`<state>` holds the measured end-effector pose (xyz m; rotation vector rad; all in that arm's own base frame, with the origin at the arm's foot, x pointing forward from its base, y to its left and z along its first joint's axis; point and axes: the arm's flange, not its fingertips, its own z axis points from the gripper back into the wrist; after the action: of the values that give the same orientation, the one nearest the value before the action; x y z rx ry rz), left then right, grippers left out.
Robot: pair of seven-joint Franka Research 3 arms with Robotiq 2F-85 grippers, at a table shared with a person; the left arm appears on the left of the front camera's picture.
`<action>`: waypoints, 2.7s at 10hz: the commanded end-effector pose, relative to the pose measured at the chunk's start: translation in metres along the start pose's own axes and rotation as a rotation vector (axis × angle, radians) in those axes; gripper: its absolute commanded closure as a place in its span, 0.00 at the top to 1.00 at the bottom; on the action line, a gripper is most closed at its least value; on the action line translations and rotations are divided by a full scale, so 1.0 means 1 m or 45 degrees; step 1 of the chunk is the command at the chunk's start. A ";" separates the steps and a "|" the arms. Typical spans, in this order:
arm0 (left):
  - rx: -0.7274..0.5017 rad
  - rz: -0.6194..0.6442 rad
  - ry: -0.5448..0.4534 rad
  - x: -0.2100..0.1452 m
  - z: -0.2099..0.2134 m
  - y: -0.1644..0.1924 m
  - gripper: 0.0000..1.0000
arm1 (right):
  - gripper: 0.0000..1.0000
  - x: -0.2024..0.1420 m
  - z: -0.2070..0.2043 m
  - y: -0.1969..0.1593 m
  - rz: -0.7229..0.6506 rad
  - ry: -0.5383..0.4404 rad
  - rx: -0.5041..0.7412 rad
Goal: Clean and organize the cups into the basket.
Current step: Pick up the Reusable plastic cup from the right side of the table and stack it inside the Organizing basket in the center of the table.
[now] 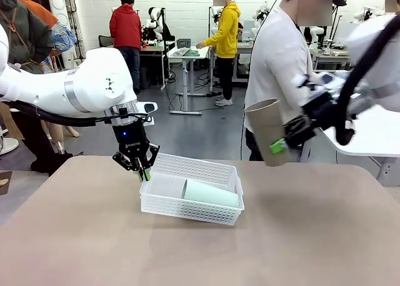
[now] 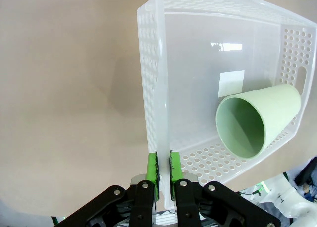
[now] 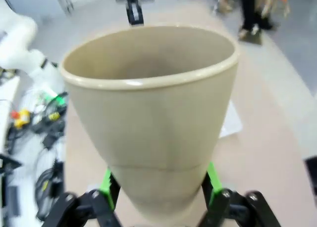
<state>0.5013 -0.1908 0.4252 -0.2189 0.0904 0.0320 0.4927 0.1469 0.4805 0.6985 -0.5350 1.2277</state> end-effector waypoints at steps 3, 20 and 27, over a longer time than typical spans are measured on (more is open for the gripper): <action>-0.001 0.003 -0.013 -0.001 0.000 -0.001 0.00 | 0.80 0.061 -0.065 -0.042 -0.081 0.402 0.039; -0.001 0.003 -0.013 -0.001 0.000 -0.001 0.00 | 1.00 0.060 -0.215 -0.087 0.287 0.652 0.186; -0.001 0.003 -0.013 -0.001 0.000 -0.001 0.00 | 1.00 0.076 -0.119 -0.059 0.323 0.296 0.169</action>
<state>0.5013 -0.1905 0.4250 -0.2188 0.0904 0.0324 0.5921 0.3126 0.4116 0.5033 -0.2438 1.5710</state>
